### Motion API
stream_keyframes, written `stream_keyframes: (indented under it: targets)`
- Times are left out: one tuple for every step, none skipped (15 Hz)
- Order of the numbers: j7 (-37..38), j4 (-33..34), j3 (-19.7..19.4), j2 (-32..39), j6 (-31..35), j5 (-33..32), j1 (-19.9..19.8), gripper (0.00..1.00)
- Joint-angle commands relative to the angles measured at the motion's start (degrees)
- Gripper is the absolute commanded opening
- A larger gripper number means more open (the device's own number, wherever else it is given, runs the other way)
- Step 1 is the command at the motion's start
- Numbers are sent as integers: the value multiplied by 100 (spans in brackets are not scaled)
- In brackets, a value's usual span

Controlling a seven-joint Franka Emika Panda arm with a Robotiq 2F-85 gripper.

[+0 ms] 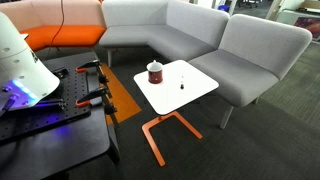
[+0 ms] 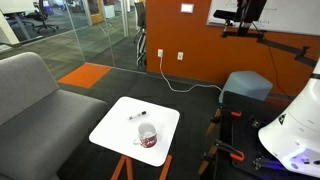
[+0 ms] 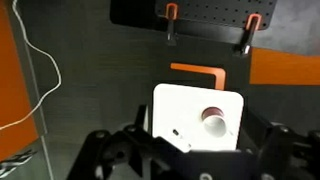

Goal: Pick up the marker and put it in the cup

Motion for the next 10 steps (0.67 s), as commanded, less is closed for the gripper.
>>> stream_keyframes:
  targets:
    - [72, 15, -82, 12, -25, -63, 113, 100]
    - [73, 15, -82, 12, -25, -63, 113, 100]
    - [73, 15, -82, 12, -25, -63, 113, 100]
    - [-8, 38, -132, 176, 194, -49, 154, 100]
    - [-50, 24, -135, 297, 479, -116, 173, 100]
    - [-120, 46, -197, 602, 875, -99, 213, 100]
    - [-147, -10, -197, 861, 1413, -215, 199, 100]
    - [-222, -45, -322, 1354, 2090, -205, 196, 100]
    - [-277, -72, -385, 1841, 2641, -240, 157, 100]
    - [-381, -131, -433, 2229, 3023, -299, 127, 100]
